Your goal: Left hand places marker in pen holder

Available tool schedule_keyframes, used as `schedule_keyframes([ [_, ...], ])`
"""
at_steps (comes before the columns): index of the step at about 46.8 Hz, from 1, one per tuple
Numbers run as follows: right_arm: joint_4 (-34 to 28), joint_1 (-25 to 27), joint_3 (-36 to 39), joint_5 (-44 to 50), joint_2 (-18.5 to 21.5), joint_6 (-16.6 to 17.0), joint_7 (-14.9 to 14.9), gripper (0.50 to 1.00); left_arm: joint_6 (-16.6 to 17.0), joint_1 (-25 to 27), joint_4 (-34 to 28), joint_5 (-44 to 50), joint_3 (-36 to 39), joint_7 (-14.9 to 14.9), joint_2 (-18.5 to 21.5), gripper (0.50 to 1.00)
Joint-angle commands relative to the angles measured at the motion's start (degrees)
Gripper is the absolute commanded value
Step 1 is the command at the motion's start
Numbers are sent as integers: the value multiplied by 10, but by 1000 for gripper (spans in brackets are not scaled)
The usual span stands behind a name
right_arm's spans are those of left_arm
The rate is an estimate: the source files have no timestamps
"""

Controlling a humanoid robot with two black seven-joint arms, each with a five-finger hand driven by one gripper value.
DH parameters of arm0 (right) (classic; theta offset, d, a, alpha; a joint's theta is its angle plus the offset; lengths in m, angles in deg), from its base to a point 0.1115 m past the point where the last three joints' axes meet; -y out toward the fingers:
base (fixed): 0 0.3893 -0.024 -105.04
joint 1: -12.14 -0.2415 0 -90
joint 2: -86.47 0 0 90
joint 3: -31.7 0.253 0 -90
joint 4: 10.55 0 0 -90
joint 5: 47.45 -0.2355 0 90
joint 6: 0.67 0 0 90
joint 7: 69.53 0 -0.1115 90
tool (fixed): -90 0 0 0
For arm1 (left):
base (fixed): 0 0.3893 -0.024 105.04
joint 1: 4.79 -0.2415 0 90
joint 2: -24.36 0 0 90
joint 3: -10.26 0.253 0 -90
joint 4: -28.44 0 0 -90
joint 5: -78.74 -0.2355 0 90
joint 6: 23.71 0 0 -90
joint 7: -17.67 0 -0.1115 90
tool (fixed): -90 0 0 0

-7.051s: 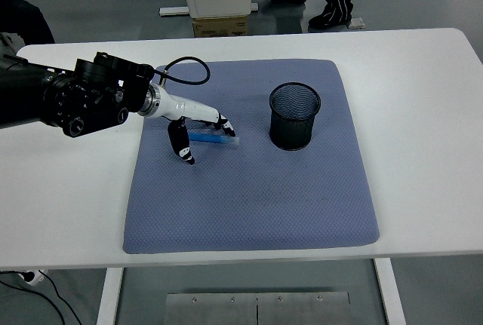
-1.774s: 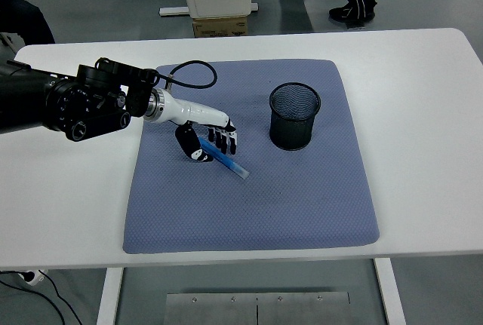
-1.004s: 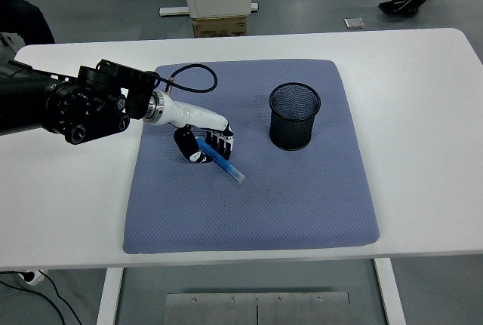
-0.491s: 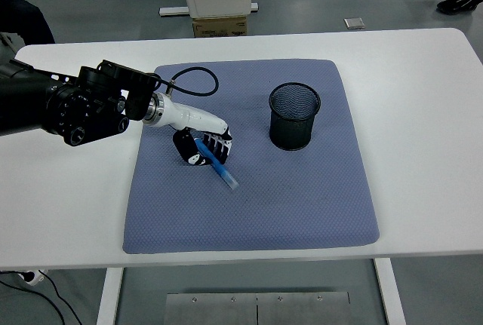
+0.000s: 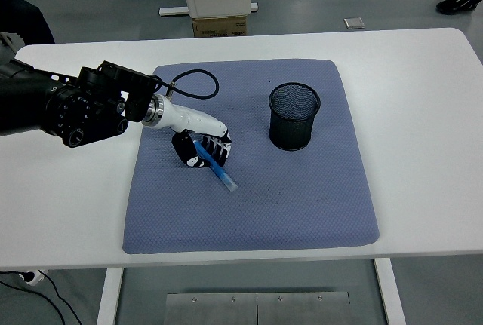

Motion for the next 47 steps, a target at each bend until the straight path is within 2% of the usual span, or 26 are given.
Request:
schedule_keyframes([
  [1,0,0,0,0,0,0,0,1000,-1,3,0,4,-1,1,2,500],
  [39,0,0,0,0,0,0,0,1000,0,17,2,94,-9,1,6,500],
  [42,0,0,0,0,0,0,0,1000,-1,16,1,88,-9,8,5,500],
  [43,0,0,0,0,0,0,0,1000,-1,14,1,85,-8,20,3,500],
  [47,0,0,0,0,0,0,0,1000,0,12,0,66,-7,22,1,500],
])
